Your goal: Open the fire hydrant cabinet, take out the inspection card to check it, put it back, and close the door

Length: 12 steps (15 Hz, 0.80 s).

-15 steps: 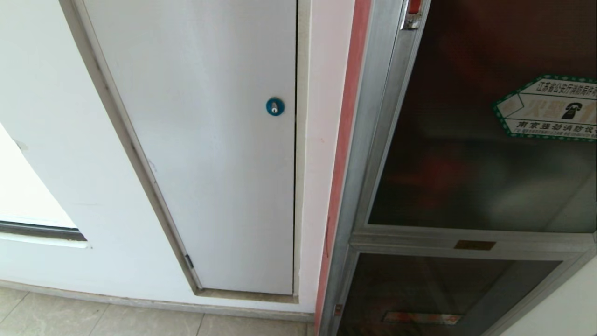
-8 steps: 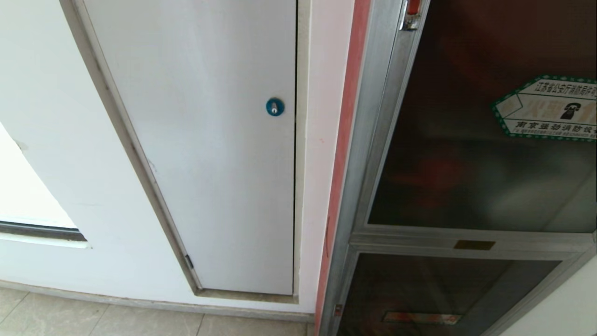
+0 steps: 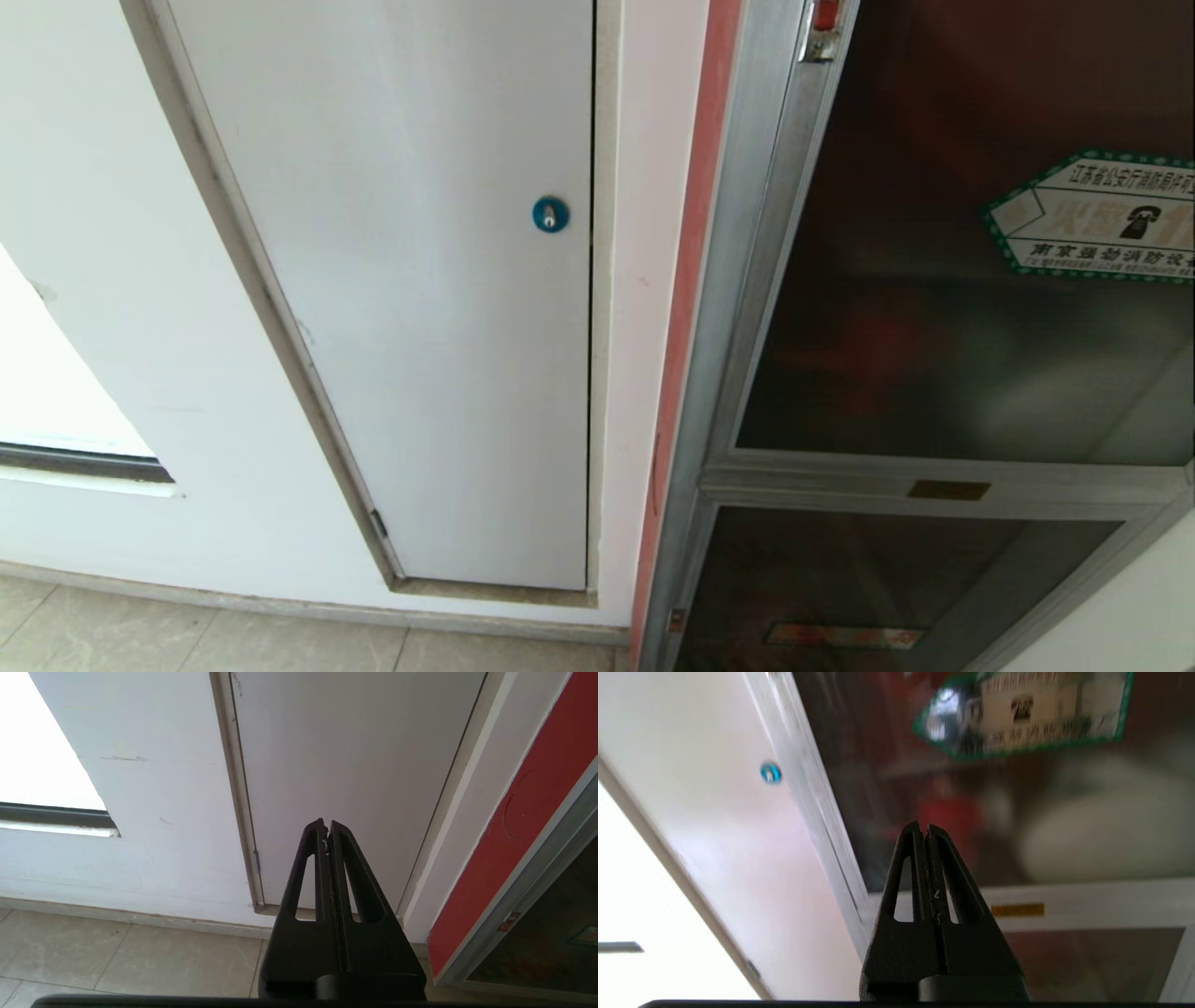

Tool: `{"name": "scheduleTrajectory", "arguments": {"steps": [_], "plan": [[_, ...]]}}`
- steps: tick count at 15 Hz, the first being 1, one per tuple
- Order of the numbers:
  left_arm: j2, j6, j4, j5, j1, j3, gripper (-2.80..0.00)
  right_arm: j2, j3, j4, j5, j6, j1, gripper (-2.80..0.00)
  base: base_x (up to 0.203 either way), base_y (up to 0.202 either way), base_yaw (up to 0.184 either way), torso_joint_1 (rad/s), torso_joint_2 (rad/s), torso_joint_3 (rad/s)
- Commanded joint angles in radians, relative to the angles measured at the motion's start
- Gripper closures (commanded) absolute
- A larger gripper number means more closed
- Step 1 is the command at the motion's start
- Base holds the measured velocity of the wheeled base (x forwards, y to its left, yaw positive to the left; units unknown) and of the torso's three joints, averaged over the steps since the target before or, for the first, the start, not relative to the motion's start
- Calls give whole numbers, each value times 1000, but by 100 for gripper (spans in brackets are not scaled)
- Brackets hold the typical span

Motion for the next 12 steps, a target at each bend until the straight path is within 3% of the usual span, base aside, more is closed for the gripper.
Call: {"name": "scheduleTrajectory", "arguments": {"steps": [1, 7, 12], "plan": [[0, -1, 0, 1, 0, 18, 0, -70, 73, 0, 8, -1, -5, 0, 0, 0, 0, 0, 0, 0], [0, -1, -1, 1, 0, 18, 0, -203, 260, -1, 115, -25, -19, 0, 0, 0, 0, 0, 0, 0], [0, -1, -1, 1, 0, 18, 0, -261, 394, -38, 94, -102, -19, 0, 0, 0, 0, 0, 0, 0]]}}
